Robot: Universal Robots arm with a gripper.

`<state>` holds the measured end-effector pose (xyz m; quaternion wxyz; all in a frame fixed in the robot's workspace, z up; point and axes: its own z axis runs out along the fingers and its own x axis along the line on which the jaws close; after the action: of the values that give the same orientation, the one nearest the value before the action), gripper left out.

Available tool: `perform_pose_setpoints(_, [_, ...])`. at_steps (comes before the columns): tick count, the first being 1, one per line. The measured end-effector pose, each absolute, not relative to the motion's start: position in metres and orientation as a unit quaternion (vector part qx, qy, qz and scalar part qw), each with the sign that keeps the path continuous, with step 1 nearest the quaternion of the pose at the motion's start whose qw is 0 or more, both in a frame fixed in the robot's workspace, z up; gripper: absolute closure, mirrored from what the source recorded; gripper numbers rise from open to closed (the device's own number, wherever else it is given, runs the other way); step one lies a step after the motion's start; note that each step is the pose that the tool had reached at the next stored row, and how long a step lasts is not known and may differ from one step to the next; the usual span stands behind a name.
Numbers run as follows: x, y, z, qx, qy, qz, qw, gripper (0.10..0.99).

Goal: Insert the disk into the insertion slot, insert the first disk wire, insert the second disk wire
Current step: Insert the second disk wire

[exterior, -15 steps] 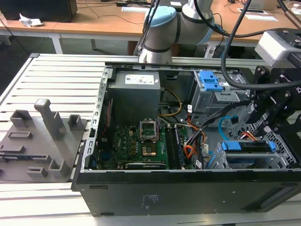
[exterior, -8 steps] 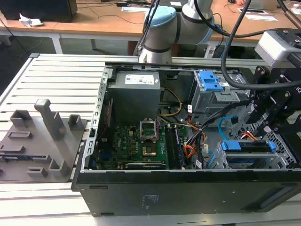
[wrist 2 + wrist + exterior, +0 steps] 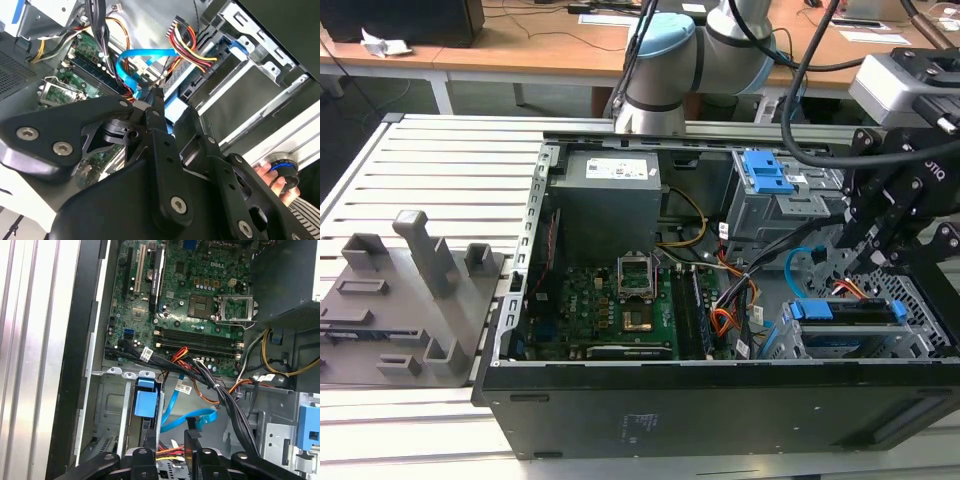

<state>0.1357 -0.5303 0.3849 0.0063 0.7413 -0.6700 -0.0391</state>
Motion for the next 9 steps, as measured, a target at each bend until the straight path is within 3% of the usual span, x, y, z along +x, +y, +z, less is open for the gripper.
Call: perform_pose_setpoints(9, [0.1332, -0.5285, 0.3847, 0.741, -0.670, -0.039, 0.006, 0.725])
